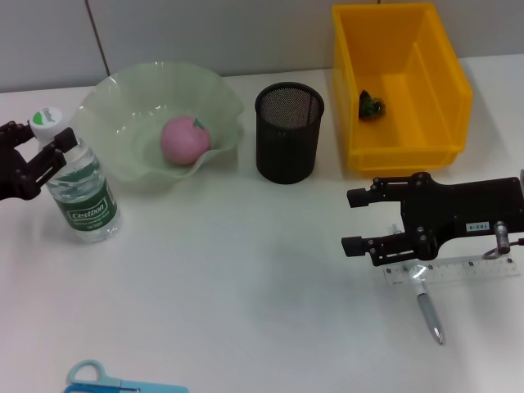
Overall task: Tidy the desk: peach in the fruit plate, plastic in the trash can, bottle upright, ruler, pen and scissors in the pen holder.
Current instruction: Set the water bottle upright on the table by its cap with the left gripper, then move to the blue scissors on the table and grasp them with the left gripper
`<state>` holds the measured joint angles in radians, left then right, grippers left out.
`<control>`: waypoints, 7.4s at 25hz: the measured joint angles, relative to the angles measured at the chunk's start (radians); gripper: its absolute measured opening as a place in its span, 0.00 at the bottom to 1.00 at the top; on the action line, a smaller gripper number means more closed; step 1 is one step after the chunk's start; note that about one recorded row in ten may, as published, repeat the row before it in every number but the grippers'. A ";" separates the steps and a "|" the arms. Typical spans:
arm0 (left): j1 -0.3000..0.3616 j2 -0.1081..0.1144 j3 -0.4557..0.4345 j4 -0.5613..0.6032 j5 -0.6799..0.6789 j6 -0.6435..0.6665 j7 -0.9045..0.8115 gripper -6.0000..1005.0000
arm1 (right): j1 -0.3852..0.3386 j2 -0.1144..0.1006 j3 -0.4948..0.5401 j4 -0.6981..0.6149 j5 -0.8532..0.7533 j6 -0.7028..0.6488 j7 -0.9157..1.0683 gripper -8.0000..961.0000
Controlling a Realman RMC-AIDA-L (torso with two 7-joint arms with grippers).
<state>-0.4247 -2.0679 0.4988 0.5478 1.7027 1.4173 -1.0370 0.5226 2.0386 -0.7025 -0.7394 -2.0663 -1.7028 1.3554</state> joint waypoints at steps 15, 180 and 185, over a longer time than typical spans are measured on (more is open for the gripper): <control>0.014 0.002 0.008 -0.004 -0.036 0.007 -0.001 0.76 | -0.003 0.000 0.000 0.000 0.000 -0.002 0.001 0.83; -0.154 -0.007 1.366 0.844 0.870 0.309 -1.067 0.37 | 0.005 -0.043 0.012 0.014 -0.017 -0.037 0.158 0.83; -0.160 -0.007 1.369 0.835 0.871 0.301 -1.065 0.37 | 0.005 -0.043 0.012 0.014 -0.017 -0.037 0.159 0.83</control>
<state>-0.5846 -2.0754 1.8678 1.3825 2.5738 1.7188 -2.1024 0.5277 1.9957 -0.6903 -0.7256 -2.0830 -1.7395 1.5142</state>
